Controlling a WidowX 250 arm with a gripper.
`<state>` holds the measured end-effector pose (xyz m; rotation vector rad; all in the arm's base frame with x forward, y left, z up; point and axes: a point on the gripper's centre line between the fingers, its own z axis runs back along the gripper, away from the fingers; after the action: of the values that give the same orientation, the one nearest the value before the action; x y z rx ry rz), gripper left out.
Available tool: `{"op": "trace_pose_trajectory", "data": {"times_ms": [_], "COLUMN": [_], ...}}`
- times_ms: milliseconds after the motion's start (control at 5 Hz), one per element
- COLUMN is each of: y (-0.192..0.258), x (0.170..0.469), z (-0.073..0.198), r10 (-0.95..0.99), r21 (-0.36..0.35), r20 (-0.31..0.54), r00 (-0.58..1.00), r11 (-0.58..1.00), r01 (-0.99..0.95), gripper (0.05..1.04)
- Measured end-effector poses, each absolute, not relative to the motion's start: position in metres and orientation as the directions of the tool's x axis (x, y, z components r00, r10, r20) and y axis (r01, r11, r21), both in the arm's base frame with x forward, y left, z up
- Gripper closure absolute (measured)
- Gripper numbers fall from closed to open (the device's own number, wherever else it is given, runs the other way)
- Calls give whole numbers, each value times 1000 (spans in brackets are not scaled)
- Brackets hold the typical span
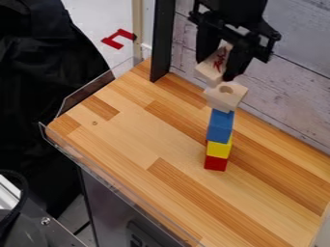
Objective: Put the cube to the top
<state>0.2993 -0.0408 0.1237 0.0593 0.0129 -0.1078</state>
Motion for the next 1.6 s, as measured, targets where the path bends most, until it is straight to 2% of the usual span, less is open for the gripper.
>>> {"op": "trace_pose_trajectory", "data": {"times_ms": [800,1600], "y": [-41,-21], "x": [322,325], "z": [106,97], "r10": [-87,-33], "r21": [50,26], "r20": [-64,-86], "r00": [994,996], "r11": [995,999], "r01": [91,36], "gripper": [523,523]}}
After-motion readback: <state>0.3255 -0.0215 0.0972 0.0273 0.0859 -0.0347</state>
